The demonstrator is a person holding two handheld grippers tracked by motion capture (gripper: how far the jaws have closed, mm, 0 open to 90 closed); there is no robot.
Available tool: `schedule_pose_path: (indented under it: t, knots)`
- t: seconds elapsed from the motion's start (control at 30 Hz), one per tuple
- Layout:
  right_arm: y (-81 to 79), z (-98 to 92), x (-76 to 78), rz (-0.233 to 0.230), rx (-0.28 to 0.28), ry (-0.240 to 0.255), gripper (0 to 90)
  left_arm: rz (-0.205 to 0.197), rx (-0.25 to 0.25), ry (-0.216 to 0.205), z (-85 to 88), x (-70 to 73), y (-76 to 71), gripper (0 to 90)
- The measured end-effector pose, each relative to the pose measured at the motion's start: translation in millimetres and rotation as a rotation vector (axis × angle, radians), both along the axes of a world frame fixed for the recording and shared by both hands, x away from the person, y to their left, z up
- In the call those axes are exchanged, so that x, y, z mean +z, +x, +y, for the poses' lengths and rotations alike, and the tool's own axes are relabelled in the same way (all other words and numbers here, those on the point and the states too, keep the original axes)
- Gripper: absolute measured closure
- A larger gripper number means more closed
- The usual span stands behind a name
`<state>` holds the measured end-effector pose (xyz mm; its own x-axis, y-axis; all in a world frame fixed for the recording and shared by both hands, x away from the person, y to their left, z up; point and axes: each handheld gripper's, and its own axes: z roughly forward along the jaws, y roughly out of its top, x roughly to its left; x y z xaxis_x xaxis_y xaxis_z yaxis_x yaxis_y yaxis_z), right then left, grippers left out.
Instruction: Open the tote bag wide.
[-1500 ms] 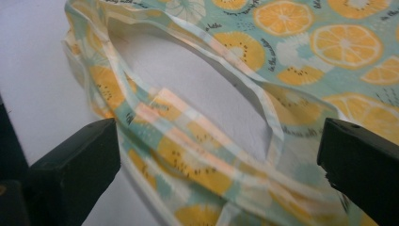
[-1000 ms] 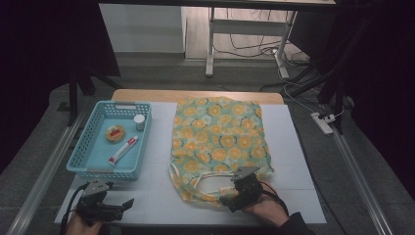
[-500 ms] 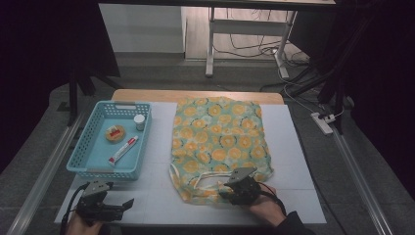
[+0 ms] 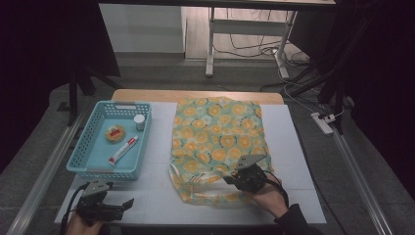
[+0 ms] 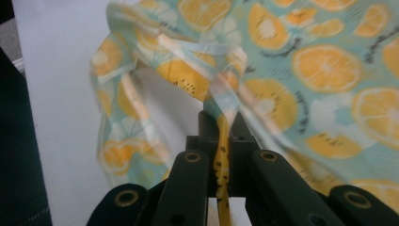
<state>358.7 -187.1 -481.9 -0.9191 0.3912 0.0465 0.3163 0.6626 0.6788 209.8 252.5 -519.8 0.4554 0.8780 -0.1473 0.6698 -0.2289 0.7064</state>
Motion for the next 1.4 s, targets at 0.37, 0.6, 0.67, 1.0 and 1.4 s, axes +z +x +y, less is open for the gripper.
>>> schedule_pose_path:
  t: [0.37,0.6,0.67,1.0,1.4]
  knots:
    - [49.5,4.5,10.3,0.016,-0.057,-0.001,89.4,-0.001,0.003,-0.003,0.4,-0.1,0.1,2.5]
    - [84.0,10.0,18.5,0.016,-0.093,0.008,89.5,0.0,0.004,-0.007,0.7,-0.2,0.2,2.5]
    - [93.6,13.0,19.2,0.011,-0.097,0.002,89.5,0.0,0.004,-0.007,0.7,-0.2,0.2,2.5]
    - [146.4,26.6,9.4,0.015,-0.154,-0.022,89.5,0.001,0.003,-0.01,1.3,-0.3,0.4,2.5]
    - [178.3,32.1,-33.8,0.032,-0.215,-0.098,87.8,0.004,0.003,-0.014,1.6,-0.4,0.6,2.6]
